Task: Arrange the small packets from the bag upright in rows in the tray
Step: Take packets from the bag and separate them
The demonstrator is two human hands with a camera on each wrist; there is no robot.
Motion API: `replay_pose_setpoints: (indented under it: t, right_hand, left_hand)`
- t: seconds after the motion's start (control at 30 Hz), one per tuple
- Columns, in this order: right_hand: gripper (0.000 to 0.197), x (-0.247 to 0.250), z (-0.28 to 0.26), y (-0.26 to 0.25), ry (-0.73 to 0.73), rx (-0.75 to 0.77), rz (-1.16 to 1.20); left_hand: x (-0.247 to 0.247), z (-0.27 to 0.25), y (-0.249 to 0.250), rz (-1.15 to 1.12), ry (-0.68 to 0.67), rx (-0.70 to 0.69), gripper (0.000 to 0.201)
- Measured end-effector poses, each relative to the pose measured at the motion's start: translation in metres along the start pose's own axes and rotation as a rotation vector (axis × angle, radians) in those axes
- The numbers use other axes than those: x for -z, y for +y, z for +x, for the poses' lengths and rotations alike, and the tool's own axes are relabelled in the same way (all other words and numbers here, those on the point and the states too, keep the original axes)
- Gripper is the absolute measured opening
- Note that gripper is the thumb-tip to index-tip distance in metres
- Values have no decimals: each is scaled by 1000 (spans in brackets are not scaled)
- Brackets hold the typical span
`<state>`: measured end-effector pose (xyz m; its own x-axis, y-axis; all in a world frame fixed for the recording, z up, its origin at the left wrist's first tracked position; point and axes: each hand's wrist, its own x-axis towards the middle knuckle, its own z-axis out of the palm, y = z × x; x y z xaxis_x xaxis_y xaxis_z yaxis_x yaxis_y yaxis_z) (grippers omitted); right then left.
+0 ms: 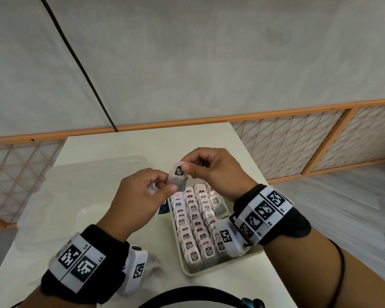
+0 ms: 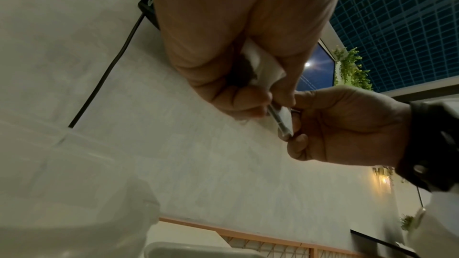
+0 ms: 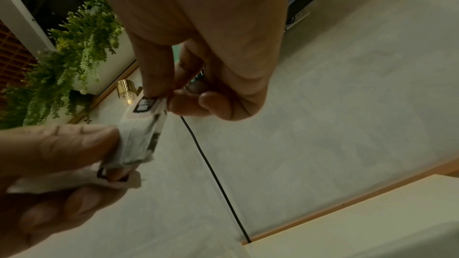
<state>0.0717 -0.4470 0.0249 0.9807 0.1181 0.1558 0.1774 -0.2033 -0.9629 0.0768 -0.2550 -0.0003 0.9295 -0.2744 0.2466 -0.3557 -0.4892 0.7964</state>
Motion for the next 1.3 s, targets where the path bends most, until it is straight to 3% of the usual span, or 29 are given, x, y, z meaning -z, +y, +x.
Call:
replay_pose_setpoints:
  t: [0.37, 0.7, 0.87, 1.0, 1.13, 1.23, 1.3]
  right_hand:
    - [26, 4, 5, 3, -70, 124, -407]
    - [25, 5, 5, 6, -72, 152, -441]
    - [23, 7, 6, 4, -78, 107, -415]
    - [7, 9, 8, 7, -55, -65, -253]
    - [13, 17, 13, 25, 41, -263, -117]
    - [12, 32, 24, 46, 129, -502, -380]
    - [7, 37, 26, 63, -35, -624, -810]
  left_hand:
    - [-1, 0, 4, 107, -4, 5, 7]
    - [-3, -1, 5, 127, -27, -36, 22]
    - [-7, 3, 8, 53, 55, -96, 13]
    - [-15, 11, 9, 0, 172, -61, 18]
    - [-26, 15, 5, -88, 110, 67, 7]
    - [-32, 13, -7, -108, 28, 148, 12]
    - [-35, 10, -12, -115, -19, 186, 17]
